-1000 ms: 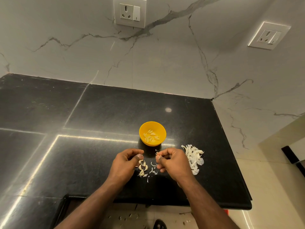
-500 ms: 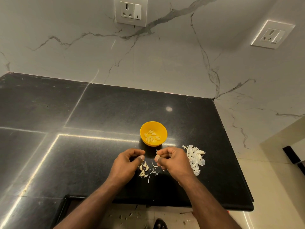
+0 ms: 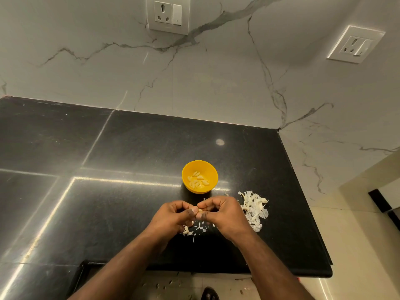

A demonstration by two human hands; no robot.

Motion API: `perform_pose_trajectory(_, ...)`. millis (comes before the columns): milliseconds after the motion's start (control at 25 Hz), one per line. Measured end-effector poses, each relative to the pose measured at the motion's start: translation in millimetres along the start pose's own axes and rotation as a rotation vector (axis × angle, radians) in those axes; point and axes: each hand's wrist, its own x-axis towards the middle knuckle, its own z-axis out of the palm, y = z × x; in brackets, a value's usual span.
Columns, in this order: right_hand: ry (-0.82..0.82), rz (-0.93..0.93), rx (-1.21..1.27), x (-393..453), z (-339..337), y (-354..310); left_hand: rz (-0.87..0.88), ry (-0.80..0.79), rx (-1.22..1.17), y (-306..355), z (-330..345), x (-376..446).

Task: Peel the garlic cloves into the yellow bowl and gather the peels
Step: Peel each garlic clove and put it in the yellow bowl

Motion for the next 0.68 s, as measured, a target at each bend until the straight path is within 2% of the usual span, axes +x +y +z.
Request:
perform_pose_trajectory(80,0.007,0.003,-0.072,3,0,4,0.005,0.032,-0.002,0,-1,2)
perform_pose_trajectory(200,0.158,0.061,-0.132,5,-7,6,0.024,0.092,0.052,2,-3,4)
perform_pose_trajectory(280,0.192,0.088,-0.118,5,-10,4,0.044,0.099,0.127,1,-4,5)
perform_pose_trajectory(480,-0.083,-0.012,-0.147,0,1,1,0.118,0.035,0.233,-2,-6,7)
perform_pose_trajectory(560,-0.017,0.009,-0.091,2,3,3,0.15,0.072,0.243,-3,-7,6)
perform_pose_trajectory(680,0.143,0.065,-0.044,9,-2,7,0.183,0.205,0.132,-7,-18,6)
